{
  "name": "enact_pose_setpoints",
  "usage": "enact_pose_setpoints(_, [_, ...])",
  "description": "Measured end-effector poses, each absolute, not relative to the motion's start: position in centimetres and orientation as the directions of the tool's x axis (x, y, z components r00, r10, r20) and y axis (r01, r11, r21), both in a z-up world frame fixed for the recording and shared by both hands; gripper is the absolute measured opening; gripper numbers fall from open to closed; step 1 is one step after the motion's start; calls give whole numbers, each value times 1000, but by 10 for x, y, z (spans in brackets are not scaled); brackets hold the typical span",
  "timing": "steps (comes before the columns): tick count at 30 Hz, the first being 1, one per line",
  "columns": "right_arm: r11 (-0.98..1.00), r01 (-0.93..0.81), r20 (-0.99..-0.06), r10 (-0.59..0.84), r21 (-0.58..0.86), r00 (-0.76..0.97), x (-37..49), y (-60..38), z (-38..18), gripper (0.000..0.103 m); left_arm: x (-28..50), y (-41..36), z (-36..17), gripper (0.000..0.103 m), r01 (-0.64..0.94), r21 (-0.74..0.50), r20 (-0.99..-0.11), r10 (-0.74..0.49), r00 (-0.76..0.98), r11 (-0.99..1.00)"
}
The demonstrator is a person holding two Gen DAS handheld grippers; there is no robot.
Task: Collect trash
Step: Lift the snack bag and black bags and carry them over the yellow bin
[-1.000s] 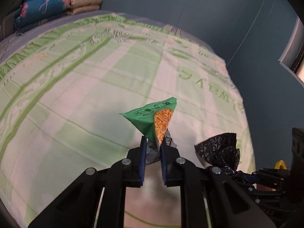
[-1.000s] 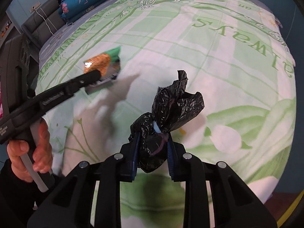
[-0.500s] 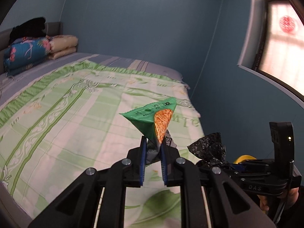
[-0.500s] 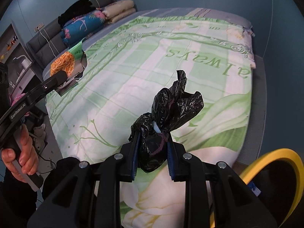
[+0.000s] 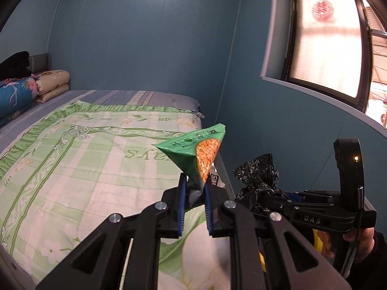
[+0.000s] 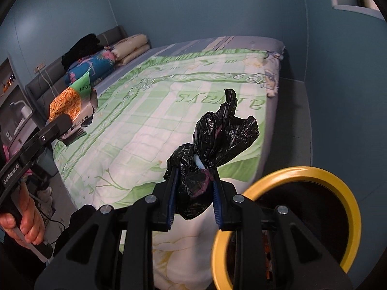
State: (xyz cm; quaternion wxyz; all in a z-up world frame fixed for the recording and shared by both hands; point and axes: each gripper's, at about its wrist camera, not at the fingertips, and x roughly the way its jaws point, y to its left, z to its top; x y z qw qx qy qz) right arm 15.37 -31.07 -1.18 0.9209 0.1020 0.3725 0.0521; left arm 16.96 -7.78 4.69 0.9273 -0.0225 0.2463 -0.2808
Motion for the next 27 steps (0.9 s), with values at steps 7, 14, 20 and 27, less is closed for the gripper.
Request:
enact_pose_setpoints(7, [966, 42, -630, 134, 256, 765, 116, -352, -2, 25, 148, -120, 51, 13, 569, -162, -450, -574, 685, 806])
enact_pose_setpoints(14, [946, 127, -604, 84, 299, 793, 88, -391, -3, 25, 135, -163, 46, 13, 617, -146, -477, -601, 641, 774])
enact_pose_setpoints(20, [914, 234, -604, 15, 331, 797, 70, -424, -12, 25, 136, -197, 28, 13, 642, -165, -532, -616, 581, 749])
enact_pose_setpoints(27, [890, 293, -629, -9, 348, 777, 59, -455, -28, 25, 154, -236, -8, 13, 663, -208, -619, -622, 480, 719])
